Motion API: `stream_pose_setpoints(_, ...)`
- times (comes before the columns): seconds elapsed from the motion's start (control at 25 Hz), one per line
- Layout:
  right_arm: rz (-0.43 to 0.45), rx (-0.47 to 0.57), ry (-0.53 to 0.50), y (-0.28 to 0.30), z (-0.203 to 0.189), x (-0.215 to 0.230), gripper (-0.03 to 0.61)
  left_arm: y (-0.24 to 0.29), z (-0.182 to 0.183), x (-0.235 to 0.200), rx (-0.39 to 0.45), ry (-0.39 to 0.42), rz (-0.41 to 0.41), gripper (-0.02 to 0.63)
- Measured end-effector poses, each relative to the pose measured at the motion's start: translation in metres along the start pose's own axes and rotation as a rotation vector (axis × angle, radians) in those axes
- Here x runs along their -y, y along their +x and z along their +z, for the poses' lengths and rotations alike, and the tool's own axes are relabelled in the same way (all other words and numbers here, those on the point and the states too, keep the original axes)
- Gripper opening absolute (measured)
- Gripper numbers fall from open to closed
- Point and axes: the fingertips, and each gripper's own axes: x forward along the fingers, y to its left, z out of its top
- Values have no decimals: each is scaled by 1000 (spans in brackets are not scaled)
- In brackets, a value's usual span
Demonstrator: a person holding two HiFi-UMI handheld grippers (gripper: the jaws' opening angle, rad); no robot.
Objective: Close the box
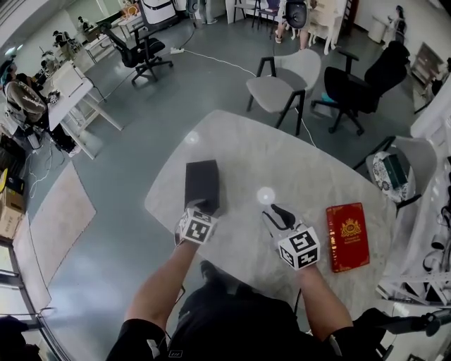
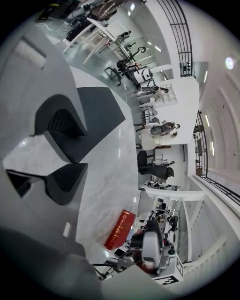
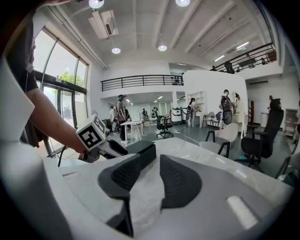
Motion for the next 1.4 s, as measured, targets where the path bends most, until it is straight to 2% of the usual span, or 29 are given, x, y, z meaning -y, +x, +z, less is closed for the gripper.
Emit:
stream_pose_setpoints(0.32,7,26,-15,-5,17,2,133,-23,11,9,44,7,-32,183)
stream_pose_setpoints(0.52,-13,42,-29,-7,38,-8,130,-50,35,-11,153,-36,-13,160)
stream_pose_setpoints(0.72,-75,63,-28,-1,61,-17,101,-82,51,-37,256,-50,-17,118)
stream_pose_setpoints(0.96,-112,104,-21,24,96,-53,67,-131,46,-85,357,-85,-22,81)
stream_pose_setpoints(1.16,-122,131,-7,46,115,-96,41,-169,28,-132,423,-115,-21,55)
stream_pose_setpoints(1.4,-142,166,57,66,136,-142,17,-207,2,-183,462,-173,-1,37)
